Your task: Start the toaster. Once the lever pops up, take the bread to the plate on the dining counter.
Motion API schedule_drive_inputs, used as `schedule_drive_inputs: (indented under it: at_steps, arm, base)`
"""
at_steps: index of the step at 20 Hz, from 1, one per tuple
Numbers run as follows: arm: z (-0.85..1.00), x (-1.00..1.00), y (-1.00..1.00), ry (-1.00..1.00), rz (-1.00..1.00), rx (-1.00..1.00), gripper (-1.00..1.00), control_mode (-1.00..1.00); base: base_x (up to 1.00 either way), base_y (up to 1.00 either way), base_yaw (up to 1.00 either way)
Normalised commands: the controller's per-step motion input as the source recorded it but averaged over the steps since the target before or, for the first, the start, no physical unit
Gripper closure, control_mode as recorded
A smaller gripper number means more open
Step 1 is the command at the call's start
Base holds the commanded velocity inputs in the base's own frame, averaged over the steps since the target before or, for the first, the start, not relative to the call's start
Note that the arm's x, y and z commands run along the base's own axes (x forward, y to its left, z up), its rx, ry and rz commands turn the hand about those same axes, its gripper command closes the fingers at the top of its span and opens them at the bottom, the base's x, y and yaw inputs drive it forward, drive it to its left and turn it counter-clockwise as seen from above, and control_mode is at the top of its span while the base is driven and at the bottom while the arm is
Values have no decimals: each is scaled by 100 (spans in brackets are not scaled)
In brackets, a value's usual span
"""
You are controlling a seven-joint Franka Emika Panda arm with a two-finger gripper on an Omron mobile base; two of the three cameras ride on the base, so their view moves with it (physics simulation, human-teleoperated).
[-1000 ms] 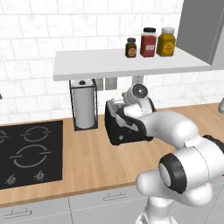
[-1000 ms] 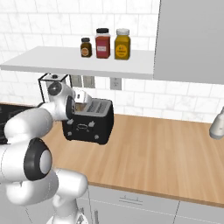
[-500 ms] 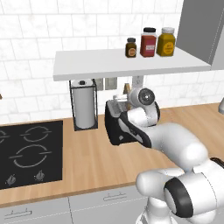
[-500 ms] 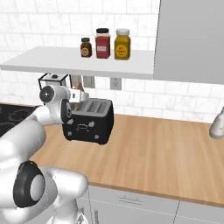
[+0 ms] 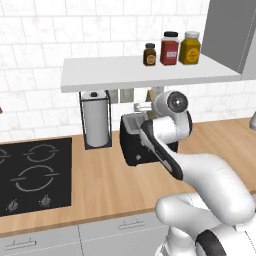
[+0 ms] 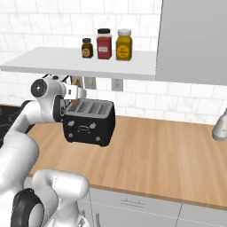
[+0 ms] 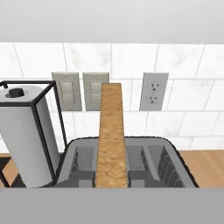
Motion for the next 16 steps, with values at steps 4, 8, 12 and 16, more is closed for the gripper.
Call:
schedule_drive_inputs:
  at_steps: [4, 8, 12, 16]
  arm:
    - [31, -77, -2, 2, 0, 0, 100, -100]
    - [64, -85, -8, 5, 0, 0, 100, -100]
    - [36, -99, -33, 9, 1, 2, 100, -100]
    - [0, -99, -45, 8, 2, 2, 100, -100]
  base:
    - [0, 0, 0]
    - [0, 0, 0]
    - [0, 0, 0]
    - [0, 0, 0]
